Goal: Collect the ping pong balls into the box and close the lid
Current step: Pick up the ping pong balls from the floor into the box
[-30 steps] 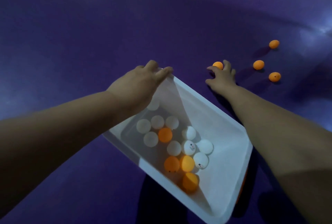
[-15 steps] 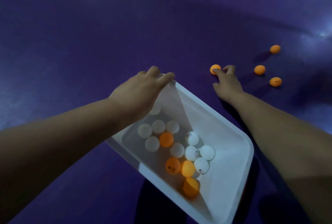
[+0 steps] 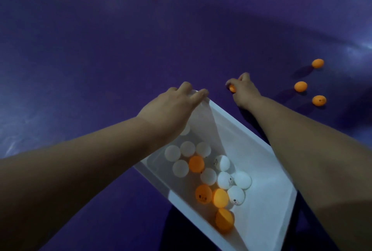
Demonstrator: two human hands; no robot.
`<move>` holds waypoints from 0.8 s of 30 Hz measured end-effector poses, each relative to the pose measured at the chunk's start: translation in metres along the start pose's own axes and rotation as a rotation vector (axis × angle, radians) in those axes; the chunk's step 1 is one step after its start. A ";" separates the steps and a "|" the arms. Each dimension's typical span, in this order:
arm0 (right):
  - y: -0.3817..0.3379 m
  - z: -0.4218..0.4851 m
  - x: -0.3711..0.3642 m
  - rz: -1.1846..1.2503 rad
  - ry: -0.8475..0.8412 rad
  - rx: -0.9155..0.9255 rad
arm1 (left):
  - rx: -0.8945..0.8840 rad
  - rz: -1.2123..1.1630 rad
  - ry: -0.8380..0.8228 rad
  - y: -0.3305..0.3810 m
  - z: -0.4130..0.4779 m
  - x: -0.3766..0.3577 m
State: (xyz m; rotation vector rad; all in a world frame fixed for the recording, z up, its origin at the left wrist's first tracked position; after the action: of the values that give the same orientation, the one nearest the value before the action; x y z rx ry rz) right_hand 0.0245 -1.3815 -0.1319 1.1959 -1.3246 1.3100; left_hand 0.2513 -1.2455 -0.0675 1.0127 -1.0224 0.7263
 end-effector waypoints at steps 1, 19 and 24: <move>0.003 -0.003 0.000 0.008 -0.021 -0.014 | -0.002 0.005 -0.005 0.000 0.000 0.000; -0.021 -0.194 0.099 0.011 -0.247 0.109 | 0.139 0.239 -0.004 0.017 -0.010 0.036; -0.042 -0.216 0.129 0.074 -0.268 0.046 | 0.342 0.111 -0.051 0.035 -0.059 0.087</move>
State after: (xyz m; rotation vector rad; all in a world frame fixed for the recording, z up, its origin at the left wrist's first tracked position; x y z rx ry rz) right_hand 0.0423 -1.1698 0.0102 1.4040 -1.5483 1.2704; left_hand 0.2738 -1.1747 0.0150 1.2805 -1.0244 0.9940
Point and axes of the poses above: each hand's wrist, its own z-axis towards the middle knuckle, its own x-axis out of the back of the hand, y = z × x, the point moved 2 cm from there along z, towards the middle knuckle, and after that the axes turned 9 degrees about y, right-handed, at the moved point
